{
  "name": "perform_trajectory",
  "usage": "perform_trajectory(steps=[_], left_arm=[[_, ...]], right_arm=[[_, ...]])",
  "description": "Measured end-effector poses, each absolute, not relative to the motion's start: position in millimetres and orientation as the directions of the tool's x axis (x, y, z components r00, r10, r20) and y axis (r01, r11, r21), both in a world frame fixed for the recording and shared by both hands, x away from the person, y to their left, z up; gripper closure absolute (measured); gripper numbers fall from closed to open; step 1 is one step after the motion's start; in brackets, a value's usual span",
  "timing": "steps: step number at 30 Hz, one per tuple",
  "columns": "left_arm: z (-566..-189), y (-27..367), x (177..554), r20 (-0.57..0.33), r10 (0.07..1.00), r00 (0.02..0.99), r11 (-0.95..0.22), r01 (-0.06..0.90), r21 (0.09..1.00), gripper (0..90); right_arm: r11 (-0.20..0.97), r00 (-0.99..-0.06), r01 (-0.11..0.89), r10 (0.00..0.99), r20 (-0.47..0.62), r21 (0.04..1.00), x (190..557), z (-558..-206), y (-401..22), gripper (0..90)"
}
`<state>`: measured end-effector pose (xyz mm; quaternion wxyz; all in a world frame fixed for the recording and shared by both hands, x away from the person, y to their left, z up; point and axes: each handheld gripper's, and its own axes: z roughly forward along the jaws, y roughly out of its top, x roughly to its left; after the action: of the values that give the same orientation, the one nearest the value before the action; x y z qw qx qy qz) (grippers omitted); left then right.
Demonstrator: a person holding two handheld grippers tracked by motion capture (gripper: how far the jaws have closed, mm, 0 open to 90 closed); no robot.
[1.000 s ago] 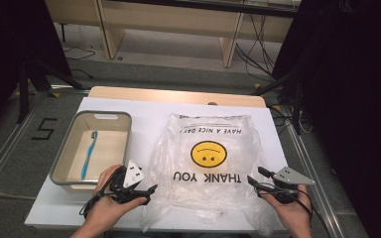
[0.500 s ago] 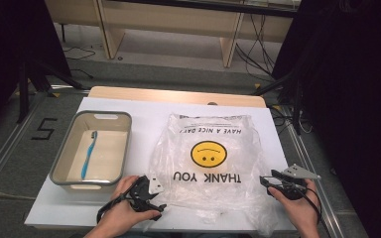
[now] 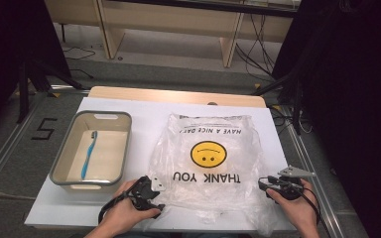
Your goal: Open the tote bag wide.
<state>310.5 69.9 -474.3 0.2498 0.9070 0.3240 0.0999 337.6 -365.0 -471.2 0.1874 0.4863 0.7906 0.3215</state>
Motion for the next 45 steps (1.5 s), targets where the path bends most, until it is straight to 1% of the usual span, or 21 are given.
perform_trajectory(steps=[1,2,7,8,9,10,11,12,13,14,16,18,24,28,34,37,39,40,41,42,45], left_arm=[[-474,70,311,0.006,0.638,0.770,-0.662,0.544,0.515,43.3],[-474,70,312,-0.010,0.639,0.769,-0.658,0.553,0.510,48.3],[-472,71,316,-0.012,0.656,0.755,-0.652,0.575,0.494,61.3],[-471,70,317,-0.012,0.660,0.752,-0.651,0.579,0.491,61.3],[-471,70,318,-0.008,0.660,0.751,-0.653,0.579,0.489,66.8],[-471,70,318,-0.006,0.661,0.750,-0.653,0.579,0.488,69.6],[-471,69,319,0.001,0.659,0.752,-0.658,0.575,0.486,71.8],[-471,69,319,0.006,0.658,0.753,-0.659,0.573,0.487,71.8],[-471,68,319,0.011,0.658,0.753,-0.661,0.571,0.488,74.4],[-471,68,320,0.018,0.657,0.754,-0.663,0.567,0.489,78.9],[-470,67,321,0.028,0.656,0.754,-0.668,0.562,0.487,83.6],[-470,67,323,0.036,0.654,0.756,-0.673,0.559,0.484,86.1],[-469,64,331,0.094,0.655,0.750,-0.689,0.541,0.482,88.1],[-463,62,343,0.135,0.680,0.721,-0.672,0.538,0.508,88.4],[-462,56,357,0.169,0.692,0.702,-0.670,0.537,0.512,88.4],[-459,53,367,0.205,0.700,0.684,-0.669,0.529,0.522,88.3],[-457,52,374,0.240,0.702,0.671,-0.676,0.520,0.522,88.1],[-457,51,377,0.252,0.708,0.660,-0.671,0.516,0.532,88.1],[-456,50,380,0.264,0.708,0.655,-0.674,0.515,0.530,88.1],[-456,50,383,0.270,0.710,0.650,-0.672,0.514,0.533,88.0],[-457,48,392,0.294,0.718,0.631,-0.671,0.513,0.536,87.7]], right_arm=[[0.320,-0.457,0.648,0.889,0.016,0.691,338,-471,-365,53.7],[0.330,-0.467,0.655,0.884,0.020,0.680,338,-471,-365,59.5],[0.351,-0.482,0.680,0.875,0.032,0.644,338,-472,-363,76.0],[0.351,-0.482,0.680,0.875,0.032,0.644,338,-472,-363,76.0],[0.355,-0.483,0.692,0.875,0.038,0.628,339,-474,-363,82.5],[0.355,-0.485,0.696,0.874,0.043,0.624,339,-474,-363,85.4],[0.352,-0.486,0.699,0.872,0.052,0.623,339,-474,-363,87.8],[0.352,-0.486,0.699,0.872,0.052,0.623,339,-474,-363,87.8],[0.353,-0.489,0.702,0.870,0.059,0.618,339,-474,-363,90.0],[0.346,-0.484,0.709,0.872,0.067,0.614,339,-473,-363,90.0],[0.339,-0.479,0.717,0.874,0.077,0.610,340,-473,-363,90.0],[0.330,-0.473,0.718,0.877,0.082,0.612,340,-472,-363,90.0],[0.307,-0.457,0.707,0.886,0.080,0.637,340,-469,-364,90.0],[0.294,-0.445,0.703,0.892,0.078,0.648,339,-466,-364,90.0],[0.282,-0.444,0.692,0.892,0.084,0.664,340,-465,-363,90.0],[0.281,-0.448,0.686,0.890,0.085,0.672,339,-465,-362,90.0],[0.290,-0.486,0.662,0.868,0.102,0.692,338,-462,-357,79.2],[0.290,-0.486,0.662,0.868,0.102,0.692,338,-462,-357,79.2],[0.304,-0.513,0.644,0.852,0.102,0.702,338,-461,-355,75.0],[0.327,-0.575,0.606,0.810,0.115,0.725,336,-460,-348,67.4],[0.386,-0.654,0.551,0.751,0.096,0.740,336,-460,-336,58.6]])
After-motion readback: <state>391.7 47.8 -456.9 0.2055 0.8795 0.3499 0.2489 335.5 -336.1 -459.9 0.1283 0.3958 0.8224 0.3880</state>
